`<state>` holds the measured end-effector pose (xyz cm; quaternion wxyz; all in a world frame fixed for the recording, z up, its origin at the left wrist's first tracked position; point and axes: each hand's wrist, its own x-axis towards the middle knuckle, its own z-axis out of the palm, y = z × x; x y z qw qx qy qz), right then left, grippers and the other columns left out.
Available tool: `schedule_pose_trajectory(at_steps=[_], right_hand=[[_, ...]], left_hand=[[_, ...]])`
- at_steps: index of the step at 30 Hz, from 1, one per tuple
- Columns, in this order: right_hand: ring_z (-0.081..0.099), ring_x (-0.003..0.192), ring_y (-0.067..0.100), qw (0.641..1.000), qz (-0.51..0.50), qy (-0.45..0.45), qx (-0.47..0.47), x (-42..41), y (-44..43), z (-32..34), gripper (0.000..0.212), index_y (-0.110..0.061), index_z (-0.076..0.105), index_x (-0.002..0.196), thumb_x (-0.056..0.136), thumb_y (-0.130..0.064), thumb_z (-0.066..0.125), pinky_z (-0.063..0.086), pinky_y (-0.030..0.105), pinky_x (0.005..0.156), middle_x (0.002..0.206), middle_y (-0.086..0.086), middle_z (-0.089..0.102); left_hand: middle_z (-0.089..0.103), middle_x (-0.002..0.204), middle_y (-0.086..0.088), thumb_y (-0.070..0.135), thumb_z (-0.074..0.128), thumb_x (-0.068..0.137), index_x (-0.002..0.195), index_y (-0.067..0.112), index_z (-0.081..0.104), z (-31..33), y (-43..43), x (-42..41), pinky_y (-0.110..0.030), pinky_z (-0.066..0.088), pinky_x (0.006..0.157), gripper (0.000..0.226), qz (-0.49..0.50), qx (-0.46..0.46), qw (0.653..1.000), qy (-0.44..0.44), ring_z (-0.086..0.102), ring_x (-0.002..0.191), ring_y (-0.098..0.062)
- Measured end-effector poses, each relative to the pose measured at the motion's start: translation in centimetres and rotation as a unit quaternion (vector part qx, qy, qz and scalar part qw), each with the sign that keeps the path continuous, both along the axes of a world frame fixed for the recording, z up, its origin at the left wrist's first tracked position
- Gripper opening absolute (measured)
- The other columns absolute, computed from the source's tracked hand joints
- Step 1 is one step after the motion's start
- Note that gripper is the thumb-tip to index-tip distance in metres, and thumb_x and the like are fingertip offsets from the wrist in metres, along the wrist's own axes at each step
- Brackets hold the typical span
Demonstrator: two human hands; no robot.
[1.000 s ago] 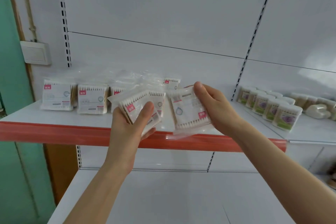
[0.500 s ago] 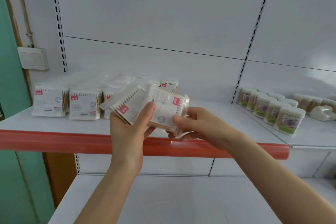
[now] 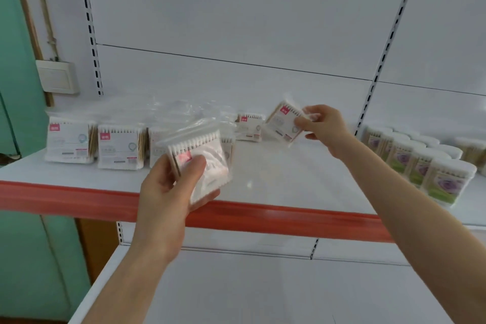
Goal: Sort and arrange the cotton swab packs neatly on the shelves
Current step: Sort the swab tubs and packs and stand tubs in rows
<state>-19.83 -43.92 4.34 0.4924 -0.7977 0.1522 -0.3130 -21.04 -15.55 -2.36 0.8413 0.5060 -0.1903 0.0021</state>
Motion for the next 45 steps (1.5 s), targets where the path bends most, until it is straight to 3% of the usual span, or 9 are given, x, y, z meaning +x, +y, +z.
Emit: schedule_pose_trajectory(at_steps=[5,10,17,26,32,35,39,42,45], right_hand=[[0.055,0.073,0.024,0.990,-0.015,0.061,-0.125,6.5,-1.3,-1.1,0.029,-0.001,0.056,0.103,0.078,-0.004,0.071,0.050,0.031,0.066,0.094,0.017,0.058],[0.057,0.094,0.027,0.980,-0.010,0.089,-0.176,11.1,-1.0,-1.9,0.027,-0.003,0.061,0.102,0.078,-0.008,0.072,0.048,0.046,0.091,0.098,0.015,0.058],[0.055,0.098,0.025,0.971,-0.021,0.096,-0.218,13.6,-0.9,-2.3,0.032,-0.001,0.059,0.109,0.080,-0.012,0.069,0.043,0.030,0.082,0.111,0.016,0.061],[0.052,0.104,0.025,0.980,-0.012,0.103,-0.169,11.1,-0.2,-1.0,0.055,-0.006,0.044,0.127,0.082,-0.024,0.069,0.042,0.030,0.089,0.119,0.011,0.052],[0.062,0.080,0.014,0.994,0.033,-0.051,-0.088,3.6,3.9,1.6,0.003,-0.015,0.061,0.087,0.087,-0.018,0.060,0.053,0.033,0.079,0.084,0.000,0.064],[0.066,0.073,0.010,0.986,0.149,-0.036,-0.064,-1.2,7.3,2.2,0.008,-0.015,0.062,0.084,0.090,-0.020,0.059,0.055,0.028,0.070,0.078,-0.001,0.068],[0.066,0.074,0.010,0.969,0.233,0.045,-0.072,-5.5,10.1,1.4,0.025,-0.018,0.061,0.093,0.075,-0.035,0.064,0.055,0.029,0.067,0.081,-0.002,0.068],[0.063,0.068,0.007,0.973,0.218,0.025,-0.068,-6.6,10.2,0.4,0.016,-0.019,0.061,0.089,0.075,-0.018,0.069,0.054,0.025,0.063,0.077,0.002,0.065],[0.063,0.065,0.007,0.982,0.182,0.023,-0.037,-6.8,8.8,-0.1,0.014,-0.016,0.061,0.088,0.079,-0.007,0.067,0.056,0.021,0.064,0.076,0.004,0.065]], left_hand=[[0.073,0.077,0.004,0.026,0.061,0.068,0.090,0.015,0.062,0.2,0.3,0.7,-0.024,0.054,0.051,0.024,0.027,-0.003,1.000,-0.002,0.071,0.071,-0.014],[0.072,0.075,0.004,0.026,0.061,0.068,0.089,0.013,0.059,0.5,0.6,1.3,-0.024,0.054,0.049,0.024,0.063,-0.010,0.998,-0.010,0.070,0.069,-0.015],[0.073,0.083,0.000,0.047,0.081,0.049,0.082,0.019,0.065,0.4,1.0,2.0,-0.025,0.055,0.051,0.046,0.070,-0.004,0.997,-0.023,0.071,0.076,-0.021],[0.073,0.084,-0.003,0.019,0.058,0.067,0.094,0.010,0.060,0.6,0.5,2.2,-0.029,0.057,0.054,0.028,0.012,-0.018,1.000,-0.004,0.071,0.076,-0.020],[0.073,0.084,0.001,0.020,0.060,0.069,0.094,0.013,0.062,0.4,-0.3,1.7,-0.028,0.058,0.061,0.026,-0.027,-0.011,0.999,-0.014,0.071,0.080,-0.018],[0.073,0.086,0.001,0.021,0.061,0.070,0.093,0.016,0.064,0.3,-1.0,1.3,-0.027,0.057,0.061,0.024,-0.054,-0.003,0.998,-0.027,0.071,0.082,-0.017],[0.074,0.084,0.008,0.021,0.063,0.076,0.091,0.022,0.064,0.3,-2.2,0.8,-0.021,0.055,0.062,0.014,-0.049,0.051,0.995,-0.072,0.070,0.081,-0.009],[0.073,0.080,0.011,0.015,0.062,0.085,0.091,0.022,0.064,0.2,-3.0,0.7,-0.019,0.053,0.066,0.010,-0.030,0.100,0.988,-0.111,0.069,0.079,-0.003],[0.067,0.088,0.017,0.034,0.061,0.084,0.103,0.018,0.063,-0.6,-3.7,0.6,-0.018,0.052,0.074,0.025,0.075,0.217,0.948,-0.220,0.064,0.084,0.003]])
